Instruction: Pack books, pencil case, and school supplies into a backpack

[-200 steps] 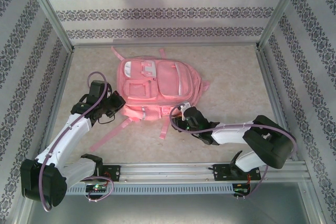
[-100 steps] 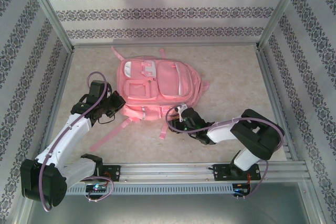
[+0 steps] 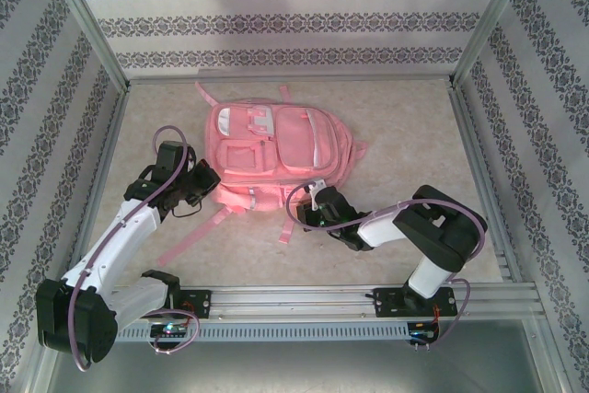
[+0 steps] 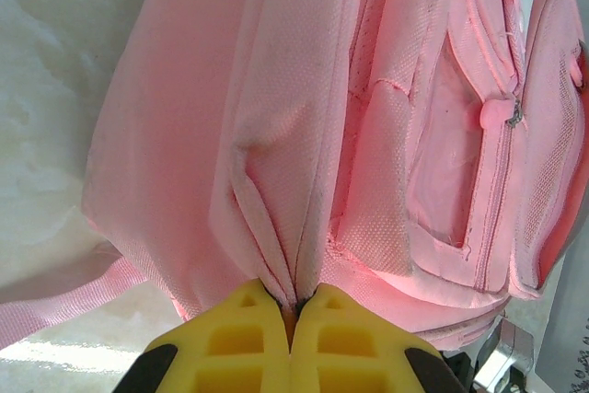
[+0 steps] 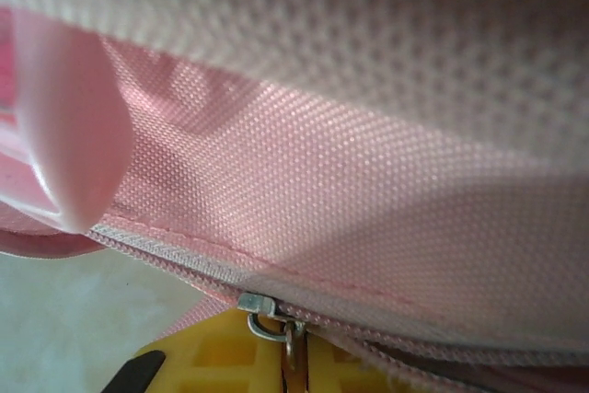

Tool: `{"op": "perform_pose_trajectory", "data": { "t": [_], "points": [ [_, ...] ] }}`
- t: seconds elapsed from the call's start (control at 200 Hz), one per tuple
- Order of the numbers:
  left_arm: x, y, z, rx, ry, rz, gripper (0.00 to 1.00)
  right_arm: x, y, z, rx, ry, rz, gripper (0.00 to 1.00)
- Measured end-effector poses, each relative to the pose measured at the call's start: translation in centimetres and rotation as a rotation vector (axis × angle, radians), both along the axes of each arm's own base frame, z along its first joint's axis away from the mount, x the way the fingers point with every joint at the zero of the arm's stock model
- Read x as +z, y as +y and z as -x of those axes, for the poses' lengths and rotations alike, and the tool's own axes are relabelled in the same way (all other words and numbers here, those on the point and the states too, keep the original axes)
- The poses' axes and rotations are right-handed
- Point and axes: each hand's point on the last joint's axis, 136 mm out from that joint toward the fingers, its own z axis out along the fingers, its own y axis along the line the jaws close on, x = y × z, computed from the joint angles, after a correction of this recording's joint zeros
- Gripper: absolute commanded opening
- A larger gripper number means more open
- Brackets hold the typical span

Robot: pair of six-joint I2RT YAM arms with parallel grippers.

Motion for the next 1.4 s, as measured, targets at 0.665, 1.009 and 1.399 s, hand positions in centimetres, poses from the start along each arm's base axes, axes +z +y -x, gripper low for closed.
{"op": "perform_pose_trajectory", "data": {
  "t": [0.665,1.009,1.399],
  "points": [
    [-0.2,0.1,-0.1,0.001,0.007,-0.003,0.00,0.1,-0.1,0.6,0.028,-0.013,0.012,0.15],
    [-0.2,0.1,-0.1,0.002,0.007,-0.003,0.00,-0.1,0.2,1.2,0.049,-0.031,0.034,0.11],
    [-0.2,0.2,-0.1,0.000,0.006,-0.006,0.00,0.4,-0.6,1.1,0.023,-0.052,0.061,0.00]
  ]
}}
